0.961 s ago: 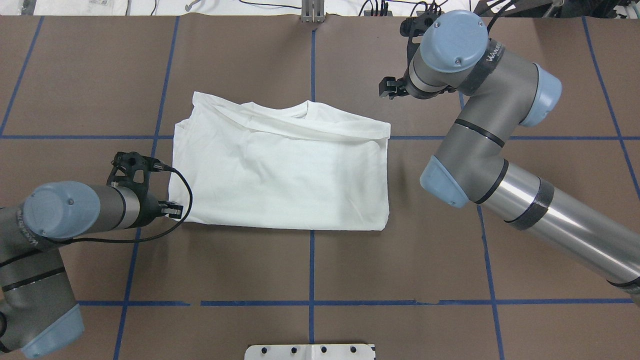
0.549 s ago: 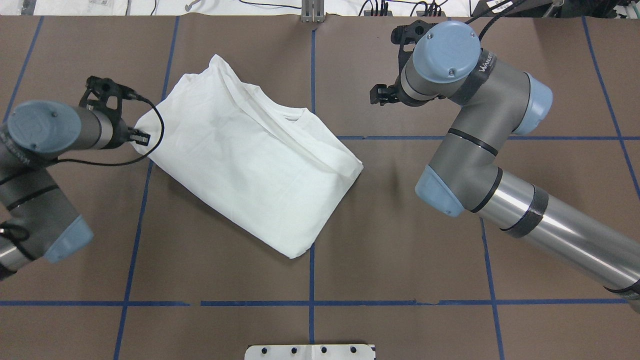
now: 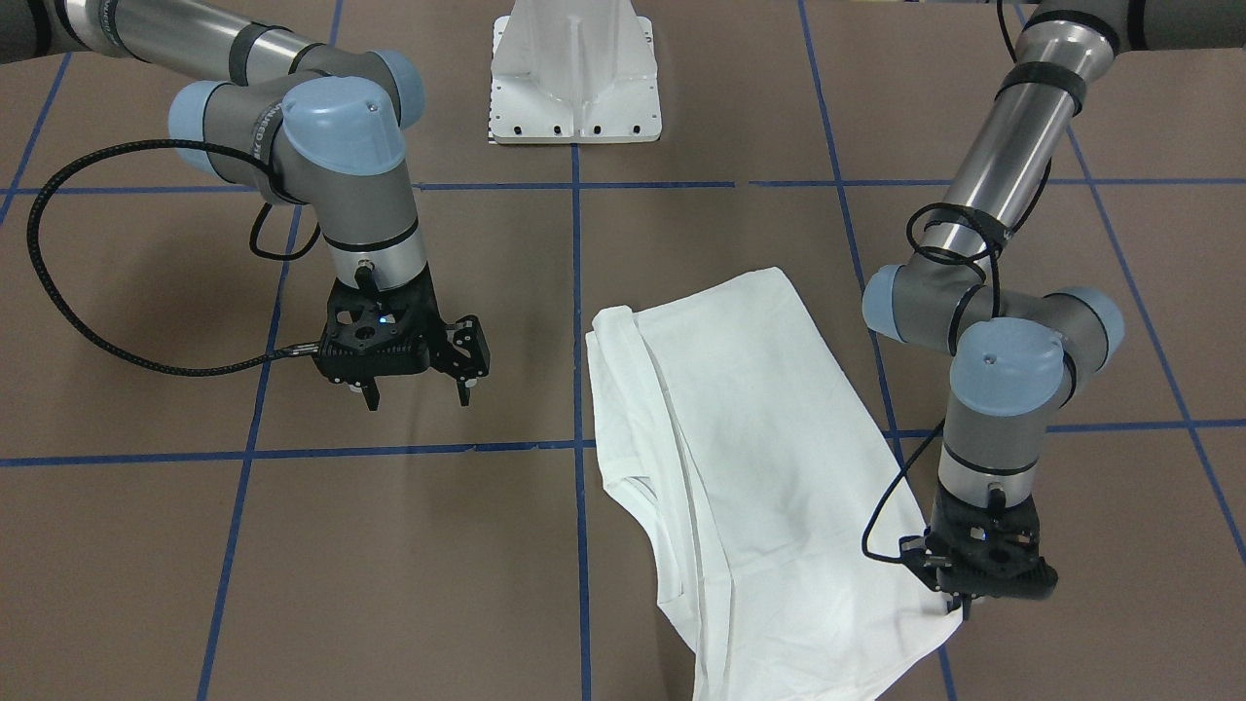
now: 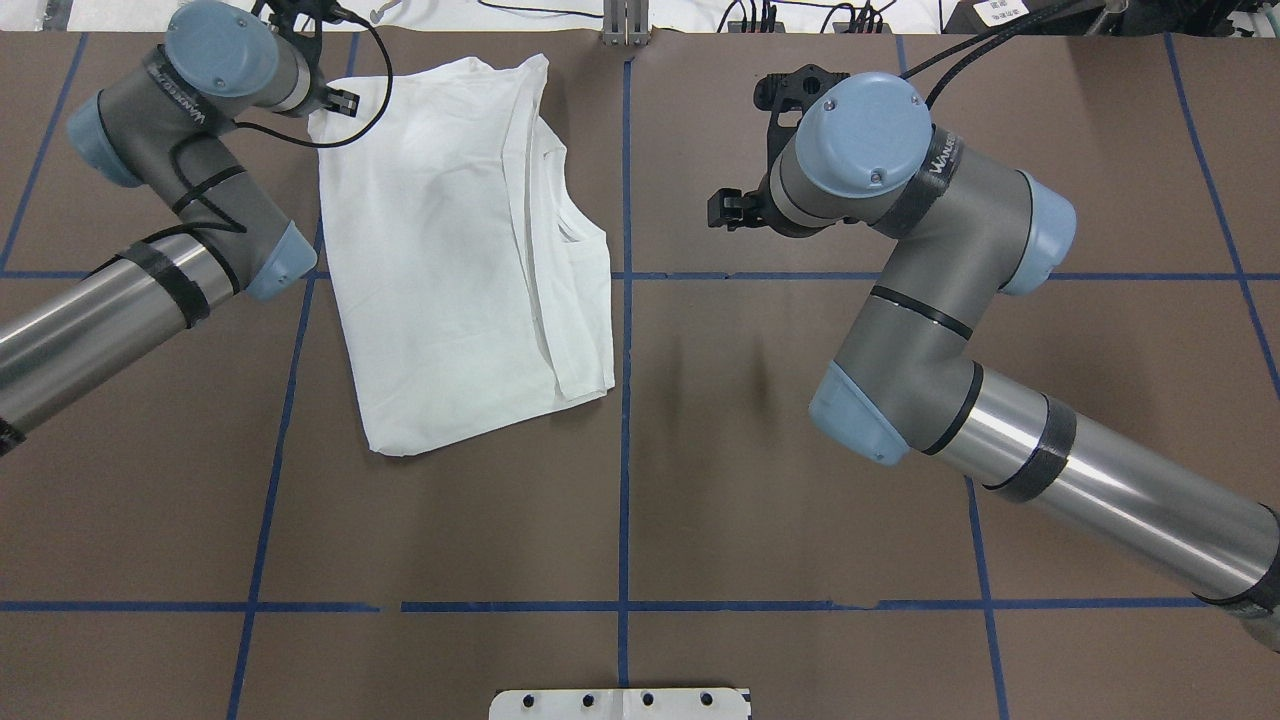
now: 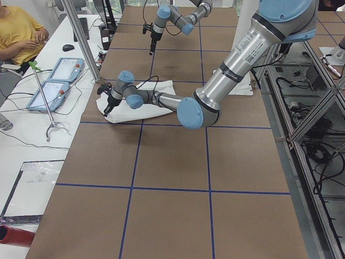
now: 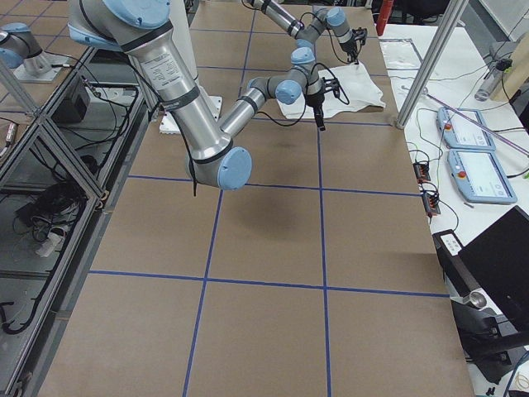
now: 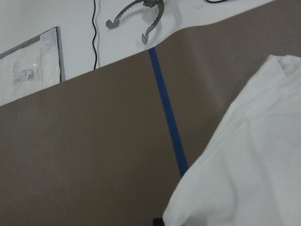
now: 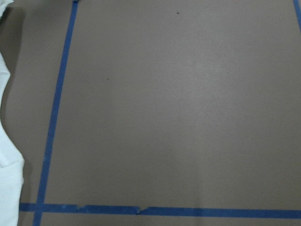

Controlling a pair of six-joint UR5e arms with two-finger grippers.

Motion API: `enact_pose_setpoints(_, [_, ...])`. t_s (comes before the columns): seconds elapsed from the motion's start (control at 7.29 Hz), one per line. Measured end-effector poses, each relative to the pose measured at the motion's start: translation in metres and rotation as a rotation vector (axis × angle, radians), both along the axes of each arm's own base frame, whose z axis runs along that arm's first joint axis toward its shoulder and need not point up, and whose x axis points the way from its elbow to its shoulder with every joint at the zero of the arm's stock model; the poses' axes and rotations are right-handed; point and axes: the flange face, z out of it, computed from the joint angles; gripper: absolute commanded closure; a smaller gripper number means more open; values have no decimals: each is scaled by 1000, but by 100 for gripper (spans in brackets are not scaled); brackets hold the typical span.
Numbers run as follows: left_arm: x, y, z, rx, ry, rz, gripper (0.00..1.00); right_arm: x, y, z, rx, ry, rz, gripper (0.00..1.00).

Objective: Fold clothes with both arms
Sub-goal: 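Reach the right gripper to the shirt side edge nearest it and grasp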

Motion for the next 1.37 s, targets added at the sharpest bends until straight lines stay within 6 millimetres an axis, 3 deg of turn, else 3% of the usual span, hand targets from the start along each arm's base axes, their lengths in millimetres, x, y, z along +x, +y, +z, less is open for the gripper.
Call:
enact_pose_setpoints(0.14, [-2,-6,-4,28,17,-5,0,-15,10,-9,-7,-31,18,0])
enact_pose_setpoints(0.41, [-15,13,1,66,80,26,0,-69,32,-45,-69,-108,109,9])
enact_pose_setpoints(0.69, [-25,31,4,77,116,51,0,-136,33,-73,-140,-122,210,38])
enact_pose_setpoints(0.96, [-32,42,5,84,132,51,0,-183,18,-73,-156,-110,262,45])
enact_pose_setpoints(1.37, [-41,53,6,94,144,48,0,-216,2,-53,-148,-57,290,51])
